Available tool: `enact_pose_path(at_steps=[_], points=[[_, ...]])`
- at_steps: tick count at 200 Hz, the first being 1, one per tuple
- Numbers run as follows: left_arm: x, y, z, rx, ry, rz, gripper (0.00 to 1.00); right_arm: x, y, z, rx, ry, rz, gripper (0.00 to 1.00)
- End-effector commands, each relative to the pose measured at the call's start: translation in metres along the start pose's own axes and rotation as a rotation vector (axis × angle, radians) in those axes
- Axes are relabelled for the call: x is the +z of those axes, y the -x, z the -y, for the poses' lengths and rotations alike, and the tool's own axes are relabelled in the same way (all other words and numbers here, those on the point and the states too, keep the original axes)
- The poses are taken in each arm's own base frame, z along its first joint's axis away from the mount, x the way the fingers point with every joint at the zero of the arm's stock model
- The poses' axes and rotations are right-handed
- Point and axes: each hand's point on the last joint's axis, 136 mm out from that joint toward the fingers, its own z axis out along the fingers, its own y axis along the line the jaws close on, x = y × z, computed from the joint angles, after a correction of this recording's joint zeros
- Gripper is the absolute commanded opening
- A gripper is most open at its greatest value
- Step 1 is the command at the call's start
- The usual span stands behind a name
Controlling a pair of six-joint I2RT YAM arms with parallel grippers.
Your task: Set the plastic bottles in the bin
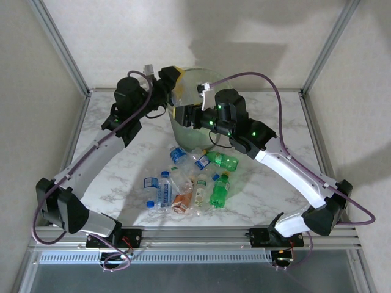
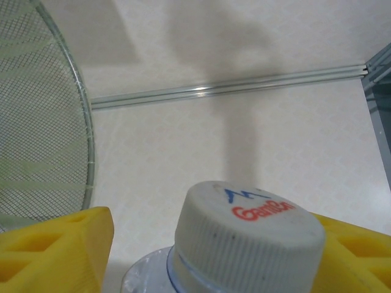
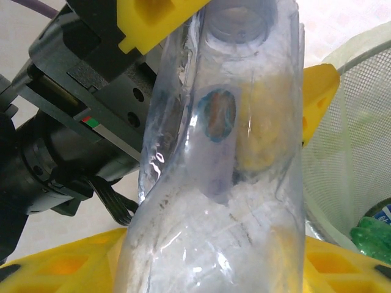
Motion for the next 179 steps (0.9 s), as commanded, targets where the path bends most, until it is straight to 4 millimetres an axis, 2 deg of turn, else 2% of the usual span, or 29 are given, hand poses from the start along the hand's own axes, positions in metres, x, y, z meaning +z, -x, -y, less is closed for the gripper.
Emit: enact_pose_path(at_steps=[1, 21, 53, 68, 99, 112, 137, 160, 179], points=[[0.004, -0.001, 0.023, 0.029, -0.062, -0.005, 0.78, -0.015, 0.016, -0.007, -0.007, -0.009, 0.054, 0.55], [0.011, 0.002, 0.017, 0.035, -0.042, 0.005, 0.84, -0.016, 0.020, 0.002, 0.003, -0.063, 0.063, 0.55], [0.019, 0.008, 0.000, 0.060, 0.038, 0.028, 0.92, -0.017, 0.030, 0.030, 0.043, -0.189, 0.078, 0.55], [0.016, 0.015, -0.009, 0.101, 0.103, 0.067, 0.99, -0.019, 0.035, 0.042, 0.065, -0.222, 0.086, 0.55], [0.005, 0.031, -0.020, 0.189, 0.215, 0.140, 1.00, -0.018, 0.043, 0.057, 0.076, -0.262, 0.081, 0.55], [-0.005, 0.041, -0.021, 0.247, 0.276, 0.185, 1.00, -0.014, 0.047, 0.064, 0.073, -0.294, 0.073, 0.55], [-0.037, 0.058, 0.001, 0.393, 0.321, 0.313, 1.00, -0.002, 0.055, 0.080, 0.060, -0.359, 0.050, 0.56], [-0.070, 0.061, 0.019, 0.506, 0.318, 0.386, 1.00, 0.023, 0.049, 0.098, 0.037, -0.420, 0.008, 0.56], [-0.100, 0.063, 0.017, 0.555, 0.337, 0.437, 1.00, 0.041, 0.043, 0.114, 0.019, -0.473, -0.017, 0.56]])
